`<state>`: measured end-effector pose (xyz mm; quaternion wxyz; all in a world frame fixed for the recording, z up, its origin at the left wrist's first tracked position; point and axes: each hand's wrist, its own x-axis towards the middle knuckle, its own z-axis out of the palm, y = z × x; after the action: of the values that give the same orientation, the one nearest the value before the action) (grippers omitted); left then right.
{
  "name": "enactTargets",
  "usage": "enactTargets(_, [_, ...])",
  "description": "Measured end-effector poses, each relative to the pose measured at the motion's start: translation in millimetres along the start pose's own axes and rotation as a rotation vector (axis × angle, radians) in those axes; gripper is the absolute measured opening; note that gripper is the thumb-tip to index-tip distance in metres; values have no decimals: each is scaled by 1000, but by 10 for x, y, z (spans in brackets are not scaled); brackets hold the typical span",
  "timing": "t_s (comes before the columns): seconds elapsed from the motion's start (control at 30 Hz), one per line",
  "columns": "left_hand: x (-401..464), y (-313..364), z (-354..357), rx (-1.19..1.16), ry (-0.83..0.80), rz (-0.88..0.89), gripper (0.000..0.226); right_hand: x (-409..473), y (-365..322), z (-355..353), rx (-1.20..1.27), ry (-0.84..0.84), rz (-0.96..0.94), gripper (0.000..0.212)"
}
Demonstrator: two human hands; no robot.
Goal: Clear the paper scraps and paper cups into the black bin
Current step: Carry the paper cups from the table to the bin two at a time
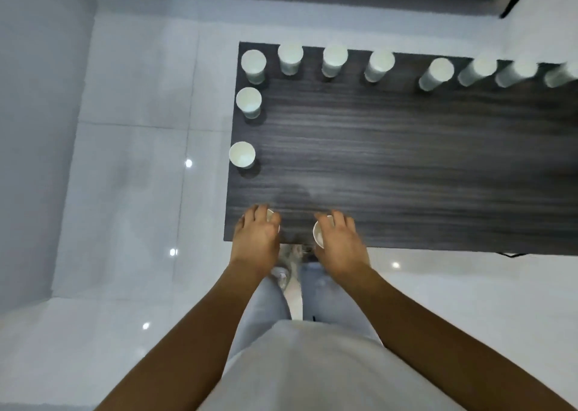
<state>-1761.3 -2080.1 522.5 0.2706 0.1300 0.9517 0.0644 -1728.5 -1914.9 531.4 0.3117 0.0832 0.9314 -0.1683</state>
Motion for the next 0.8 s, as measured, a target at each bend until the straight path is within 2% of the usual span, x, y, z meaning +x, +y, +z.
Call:
enactTargets(0.17, [-269, 388, -343, 125, -29, 239, 51, -731, 201, -118, 179, 151, 207, 58])
enactTargets(0.4, [-767, 1164, -431, 238, -112, 502, 41, -1941, 732, 78, 408, 324, 499, 61])
enactTargets(0.6, [-1259, 2429, -244, 354, -154, 805, 48, -3118, 1505, 417, 588, 505, 799, 59])
enactTargets(0.8, [-2106, 4026, 494, 469, -187, 1104, 51, -4373, 2449, 898, 741, 638, 1019, 60])
